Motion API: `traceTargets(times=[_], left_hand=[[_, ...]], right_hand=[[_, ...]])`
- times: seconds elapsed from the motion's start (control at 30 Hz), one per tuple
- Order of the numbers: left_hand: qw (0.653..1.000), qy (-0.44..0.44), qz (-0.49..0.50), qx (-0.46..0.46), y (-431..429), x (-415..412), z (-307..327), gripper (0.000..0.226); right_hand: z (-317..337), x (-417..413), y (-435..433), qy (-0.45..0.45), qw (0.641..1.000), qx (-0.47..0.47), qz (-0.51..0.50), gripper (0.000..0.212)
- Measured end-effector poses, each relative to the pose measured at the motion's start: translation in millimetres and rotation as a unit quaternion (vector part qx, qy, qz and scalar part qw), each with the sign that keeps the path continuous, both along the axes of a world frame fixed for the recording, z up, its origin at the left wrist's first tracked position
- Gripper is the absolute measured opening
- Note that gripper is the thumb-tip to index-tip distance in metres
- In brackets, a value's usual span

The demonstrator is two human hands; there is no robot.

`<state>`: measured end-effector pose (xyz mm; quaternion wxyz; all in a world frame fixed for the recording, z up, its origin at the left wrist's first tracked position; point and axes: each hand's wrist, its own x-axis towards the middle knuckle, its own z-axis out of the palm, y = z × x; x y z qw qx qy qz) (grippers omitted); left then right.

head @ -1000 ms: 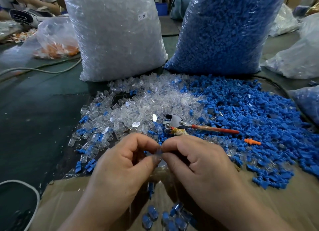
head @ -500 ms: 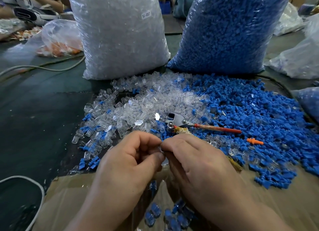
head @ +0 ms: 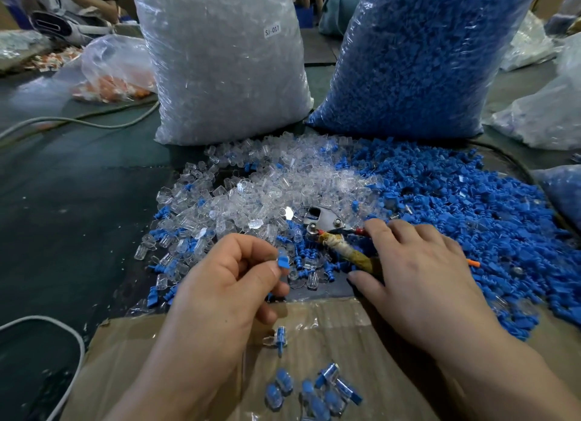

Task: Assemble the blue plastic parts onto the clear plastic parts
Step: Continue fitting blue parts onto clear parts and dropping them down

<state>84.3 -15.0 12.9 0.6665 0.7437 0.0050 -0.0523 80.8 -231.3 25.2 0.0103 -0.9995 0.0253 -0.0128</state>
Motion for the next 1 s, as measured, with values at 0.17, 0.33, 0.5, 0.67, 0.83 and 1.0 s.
traceTargets(times=[0.17, 0.33, 0.5, 0.67, 0.83, 1.0], left_hand=[[1.0, 0.015, -0.001, -0.017, 0, 0, 1, 0.036], [0.999, 0.002, 0.038, -0.02, 2, 2, 2, 0.036], [0.998, -0.026, 0.062, -0.019, 8, 4, 11, 0.03], [0.998, -0.04, 0.049, -0.026, 10, 1, 15, 0.03], [0.997, -0.056, 0.029, -0.04, 8, 0, 12, 0.011], [0.996, -0.058, 0.036, -0.058, 5, -1, 11, 0.019]], right_hand=[[4, 3, -1, -0.025, 1.0, -0.002, 0.005, 0.056], [13, -2, -1, -0.082, 0.987, 0.133, 0.048, 0.05], [16, -15, 6, -0.063, 0.966, 0.199, 0.149, 0.047], [16, -17, 7, -0.047, 0.964, 0.199, 0.168, 0.055], [14, -16, 8, -0.043, 0.964, 0.196, 0.176, 0.056], [15, -15, 7, -0.032, 0.967, 0.174, 0.184, 0.054]])
